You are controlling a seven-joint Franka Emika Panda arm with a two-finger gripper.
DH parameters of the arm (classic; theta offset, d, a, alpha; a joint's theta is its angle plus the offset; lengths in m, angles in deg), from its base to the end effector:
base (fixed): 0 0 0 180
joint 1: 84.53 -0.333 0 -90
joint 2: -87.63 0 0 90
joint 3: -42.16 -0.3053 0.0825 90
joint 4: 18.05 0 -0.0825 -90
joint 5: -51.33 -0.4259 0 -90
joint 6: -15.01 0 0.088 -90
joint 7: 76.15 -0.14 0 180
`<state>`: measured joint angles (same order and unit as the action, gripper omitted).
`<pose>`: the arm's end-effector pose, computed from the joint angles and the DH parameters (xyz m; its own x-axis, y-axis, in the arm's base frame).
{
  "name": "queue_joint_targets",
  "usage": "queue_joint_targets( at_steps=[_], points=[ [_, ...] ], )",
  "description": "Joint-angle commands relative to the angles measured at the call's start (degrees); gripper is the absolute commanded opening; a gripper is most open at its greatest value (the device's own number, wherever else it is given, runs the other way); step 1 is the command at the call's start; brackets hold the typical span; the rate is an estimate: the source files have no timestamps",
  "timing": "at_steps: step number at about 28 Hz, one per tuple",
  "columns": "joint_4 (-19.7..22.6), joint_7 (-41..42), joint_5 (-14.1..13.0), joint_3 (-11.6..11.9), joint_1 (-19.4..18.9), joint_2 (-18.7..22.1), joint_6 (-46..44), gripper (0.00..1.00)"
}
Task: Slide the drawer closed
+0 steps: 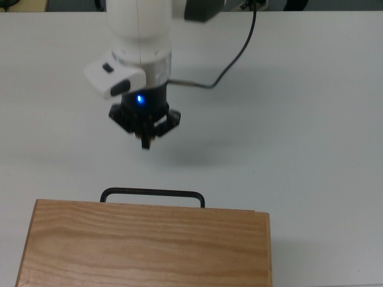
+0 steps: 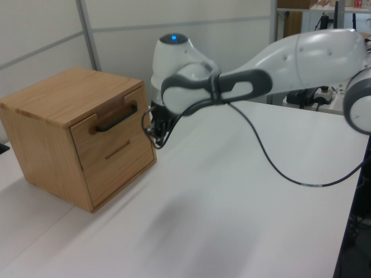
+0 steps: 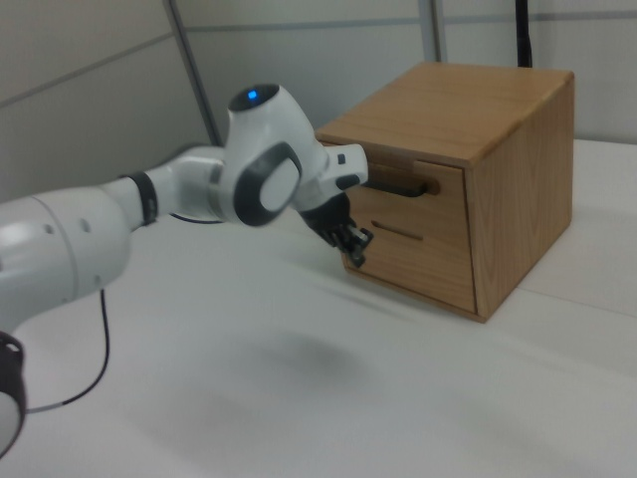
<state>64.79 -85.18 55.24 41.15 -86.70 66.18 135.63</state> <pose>0.7446 0.0345 0.4524 0.9554 -0.0724 0.2862 -0.0800 -0.9967 0.0149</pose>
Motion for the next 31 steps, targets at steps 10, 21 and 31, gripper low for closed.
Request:
queue_joint_targets(
  at_steps=[10, 21, 31],
  points=[
    [8.6, 2.9, 0.7, 0.1, -0.2, 17.8, -21.5, 0.00],
    [8.7, 3.0, 1.1, 0.0, -0.2, 20.8, -27.6, 1.00],
    [10.3, 4.4, 1.1, 0.1, -0.2, 22.7, -27.6, 1.00]
  ],
)
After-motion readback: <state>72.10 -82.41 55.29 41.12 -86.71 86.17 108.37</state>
